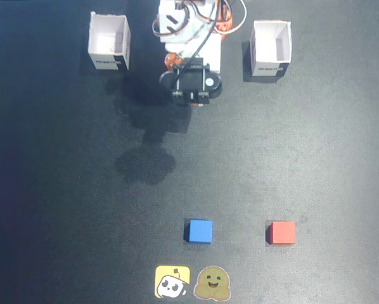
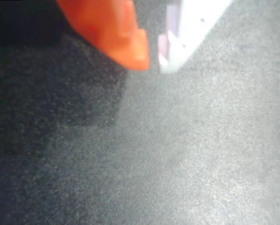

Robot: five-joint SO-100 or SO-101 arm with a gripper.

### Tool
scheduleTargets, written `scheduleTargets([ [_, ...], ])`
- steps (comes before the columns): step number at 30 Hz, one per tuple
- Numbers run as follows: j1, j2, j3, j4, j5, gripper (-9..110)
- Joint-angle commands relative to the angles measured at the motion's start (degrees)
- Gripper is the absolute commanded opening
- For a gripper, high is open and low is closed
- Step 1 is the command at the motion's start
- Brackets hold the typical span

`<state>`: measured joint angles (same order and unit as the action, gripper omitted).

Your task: Put the red cube in the right box and the blue cube in the left box.

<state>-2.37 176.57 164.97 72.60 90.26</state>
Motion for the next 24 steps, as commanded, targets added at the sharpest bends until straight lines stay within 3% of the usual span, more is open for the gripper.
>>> scheduleTargets([
  [1, -0.09, 0.62, -0.35, 0.18, -0.35, 0],
  [24, 0.44, 0.62, -0.35, 0.09, -2.37, 0],
])
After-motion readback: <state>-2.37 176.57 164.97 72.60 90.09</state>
